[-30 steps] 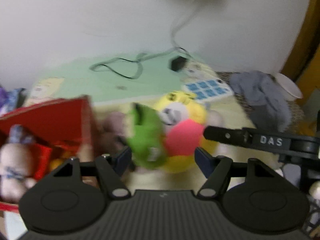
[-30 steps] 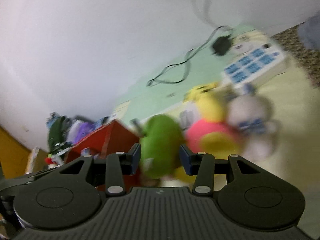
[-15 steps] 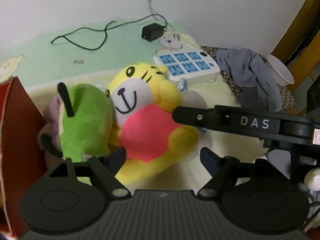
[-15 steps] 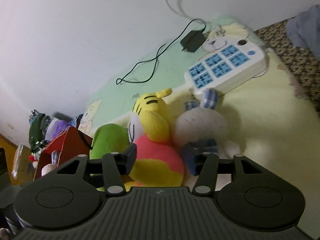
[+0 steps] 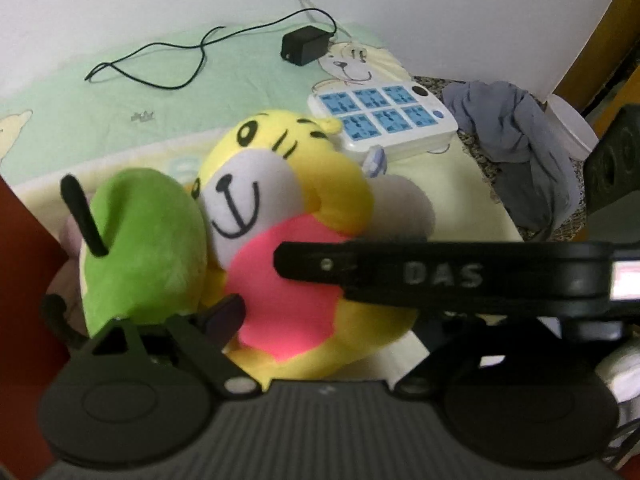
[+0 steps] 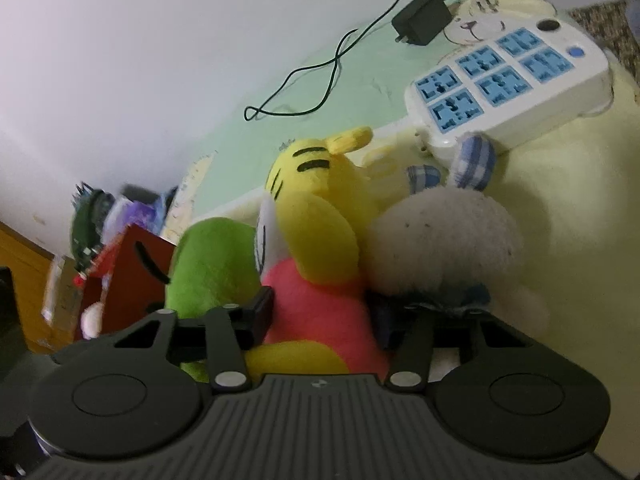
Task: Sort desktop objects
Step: 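Close both grippers on the yellow tiger plush's pink belly, then lift the tiger plush with both grippers and carry it over the box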
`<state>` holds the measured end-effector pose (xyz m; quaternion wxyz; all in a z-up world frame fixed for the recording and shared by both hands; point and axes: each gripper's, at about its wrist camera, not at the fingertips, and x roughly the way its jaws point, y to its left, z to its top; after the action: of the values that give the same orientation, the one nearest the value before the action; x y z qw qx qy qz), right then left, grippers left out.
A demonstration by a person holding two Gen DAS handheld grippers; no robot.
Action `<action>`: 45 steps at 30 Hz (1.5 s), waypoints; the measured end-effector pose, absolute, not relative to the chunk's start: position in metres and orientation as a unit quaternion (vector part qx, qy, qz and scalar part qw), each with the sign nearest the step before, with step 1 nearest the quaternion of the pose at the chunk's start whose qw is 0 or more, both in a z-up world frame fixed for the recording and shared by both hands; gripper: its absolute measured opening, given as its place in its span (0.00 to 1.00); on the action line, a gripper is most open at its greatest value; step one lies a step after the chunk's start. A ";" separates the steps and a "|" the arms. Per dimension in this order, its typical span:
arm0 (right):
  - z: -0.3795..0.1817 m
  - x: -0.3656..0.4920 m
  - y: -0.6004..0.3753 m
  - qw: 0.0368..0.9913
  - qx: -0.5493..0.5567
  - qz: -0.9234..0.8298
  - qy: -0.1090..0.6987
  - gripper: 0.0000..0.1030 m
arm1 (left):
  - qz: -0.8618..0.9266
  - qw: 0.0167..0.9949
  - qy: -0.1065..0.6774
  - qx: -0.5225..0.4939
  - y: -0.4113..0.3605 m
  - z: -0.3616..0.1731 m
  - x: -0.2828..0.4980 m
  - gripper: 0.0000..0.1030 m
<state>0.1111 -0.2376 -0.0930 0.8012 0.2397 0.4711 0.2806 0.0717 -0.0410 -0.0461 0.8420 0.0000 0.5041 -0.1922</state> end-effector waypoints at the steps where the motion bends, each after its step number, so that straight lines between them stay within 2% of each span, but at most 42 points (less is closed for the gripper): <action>1: -0.092 0.108 -0.241 0.798 0.247 0.285 0.471 0.44 | -0.196 0.841 0.504 -0.001 -0.041 -0.045 0.070 0.82; 8: -0.075 0.079 -0.257 0.800 0.254 0.293 0.458 0.36 | -0.231 0.835 0.498 -0.035 -0.034 -0.032 0.046 0.76; 20: -0.020 0.015 -0.264 0.847 0.231 0.274 0.393 0.36 | -0.294 0.851 0.433 -0.041 -0.027 0.017 -0.012 0.74; 31: 0.034 -0.017 -0.222 0.883 0.236 0.270 0.303 0.36 | -0.342 0.861 0.368 -0.075 0.045 0.074 -0.025 0.77; 39: 0.065 -0.018 -0.176 0.883 0.266 0.291 0.254 0.31 | -0.334 0.890 0.307 -0.036 0.098 0.122 -0.027 0.77; 45: 0.081 -0.013 -0.130 0.884 0.252 0.317 0.235 0.31 | -0.308 0.902 0.301 -0.037 0.145 0.128 -0.025 0.77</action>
<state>-0.0127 -0.1298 0.0808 0.8838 0.2516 0.2349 0.3169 -0.0245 0.1454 0.1276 0.9019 -0.0369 0.3006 -0.3079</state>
